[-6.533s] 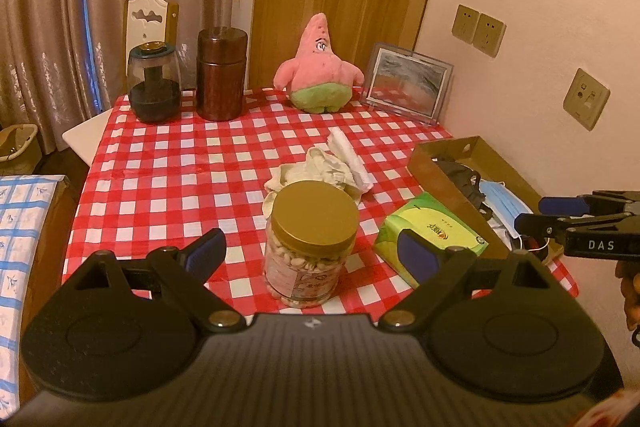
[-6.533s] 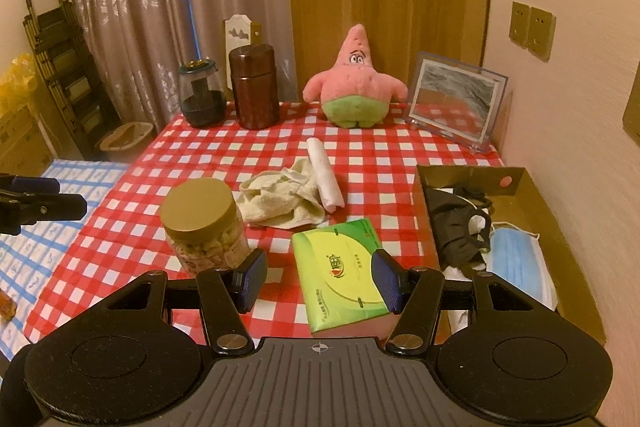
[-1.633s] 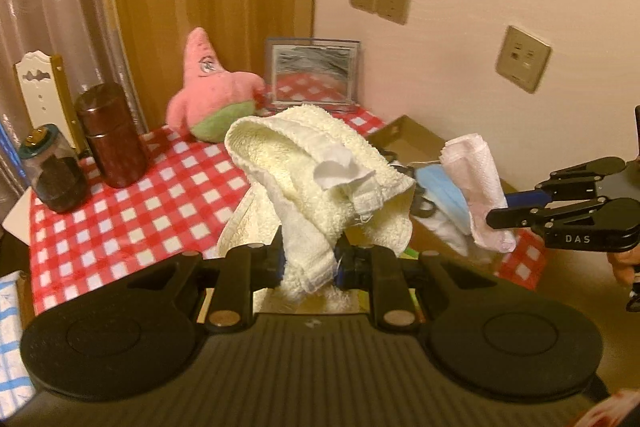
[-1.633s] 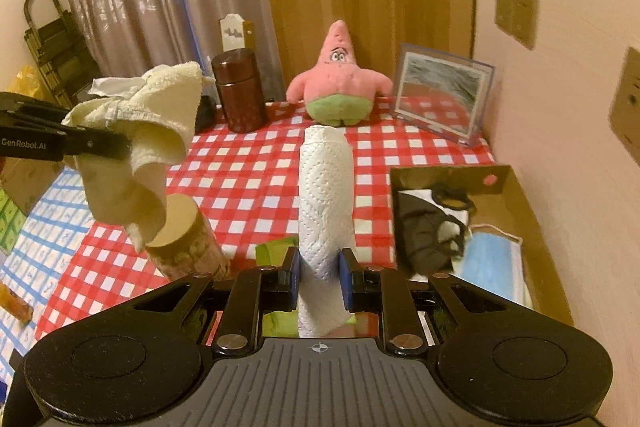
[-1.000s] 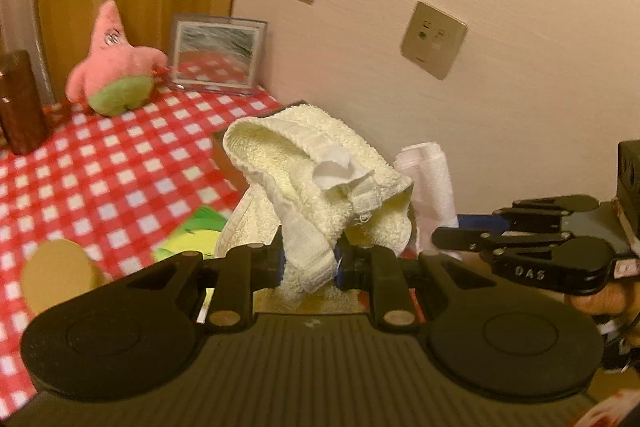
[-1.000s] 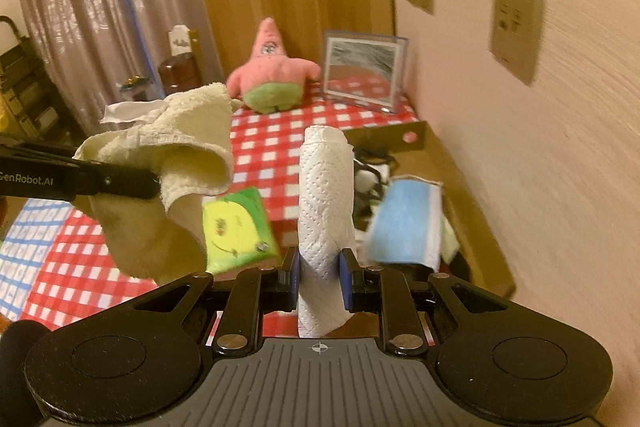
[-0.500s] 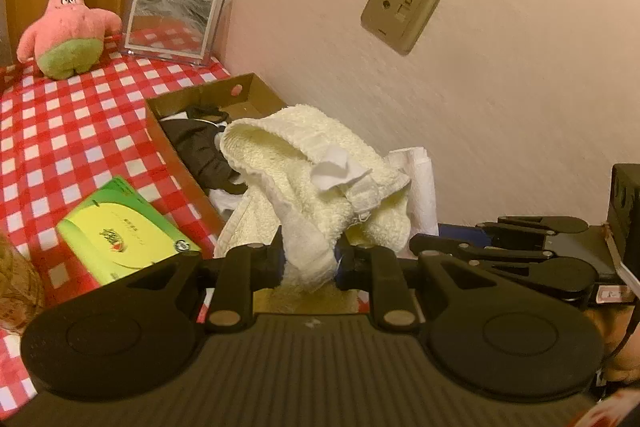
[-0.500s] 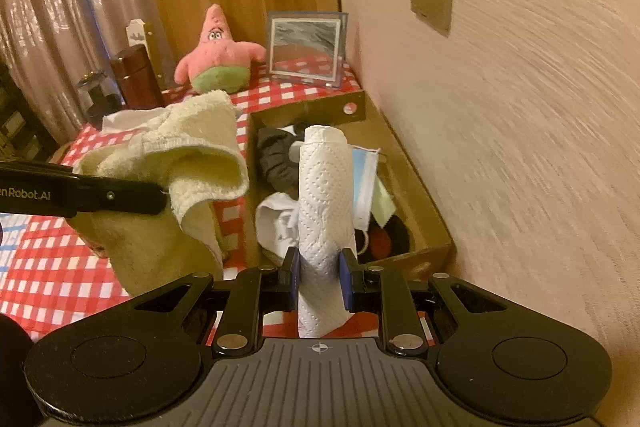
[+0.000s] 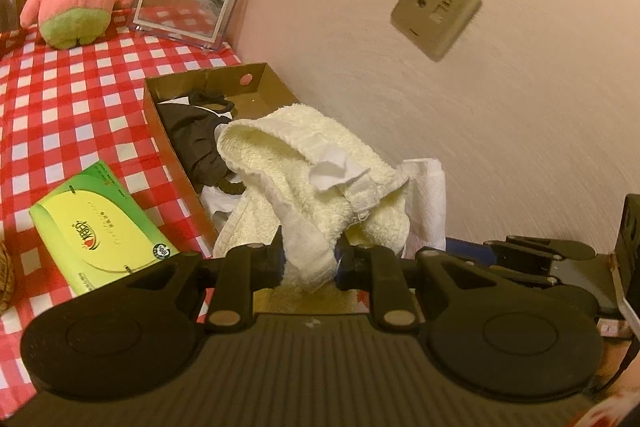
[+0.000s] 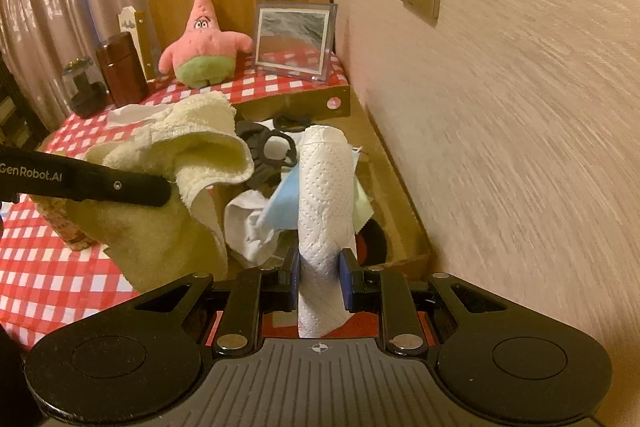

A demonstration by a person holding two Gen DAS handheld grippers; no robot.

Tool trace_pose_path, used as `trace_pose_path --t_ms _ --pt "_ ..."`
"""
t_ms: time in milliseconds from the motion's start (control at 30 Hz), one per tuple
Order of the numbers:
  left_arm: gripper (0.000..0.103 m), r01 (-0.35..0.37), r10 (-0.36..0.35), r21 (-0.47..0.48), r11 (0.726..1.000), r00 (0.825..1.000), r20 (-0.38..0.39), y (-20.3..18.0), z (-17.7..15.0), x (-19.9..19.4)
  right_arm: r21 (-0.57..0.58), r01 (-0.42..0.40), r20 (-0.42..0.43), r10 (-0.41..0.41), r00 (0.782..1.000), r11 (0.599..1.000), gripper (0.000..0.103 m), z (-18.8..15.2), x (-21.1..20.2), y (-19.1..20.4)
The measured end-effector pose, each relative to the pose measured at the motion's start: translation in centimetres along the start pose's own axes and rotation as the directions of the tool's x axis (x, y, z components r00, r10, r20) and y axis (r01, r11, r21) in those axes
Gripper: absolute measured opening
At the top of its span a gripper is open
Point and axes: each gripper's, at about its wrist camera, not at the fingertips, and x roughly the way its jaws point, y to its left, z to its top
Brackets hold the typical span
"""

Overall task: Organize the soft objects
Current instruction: 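Lift and carry the beige towel and paper towel roll over the box, then lower both items into the box and open both tools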

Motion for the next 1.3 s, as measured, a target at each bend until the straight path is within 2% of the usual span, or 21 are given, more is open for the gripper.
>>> trace_pose_path --t_ms 700,967,1100,1300 --pt "0.018 0.002 -0.002 -0.189 0.982 1.0 -0.003 2.9 3.3 7.8 -0.041 0.003 -0.034 -0.004 0.999 0.999 0.021 3.2 6.8 -1.5" --pt "0.021 -0.041 0.038 -0.196 0.98 0.999 -0.022 3.9 4.3 10.7 -0.049 0.018 -0.062 -0.021 0.998 0.999 0.021 4.0 9.5 -2.0" --pt "0.034 -0.065 0.062 -0.175 0.982 0.998 -0.02 4.3 4.3 11.1 -0.047 0.019 -0.068 -0.023 0.997 0.999 0.021 4.3 10.3 -2.2" --pt "0.047 -0.063 0.065 -0.12 0.991 0.998 0.013 4.1 4.2 9.5 -0.046 0.019 -0.069 -0.022 0.997 0.999 0.021 4.3 10.8 -2.4"
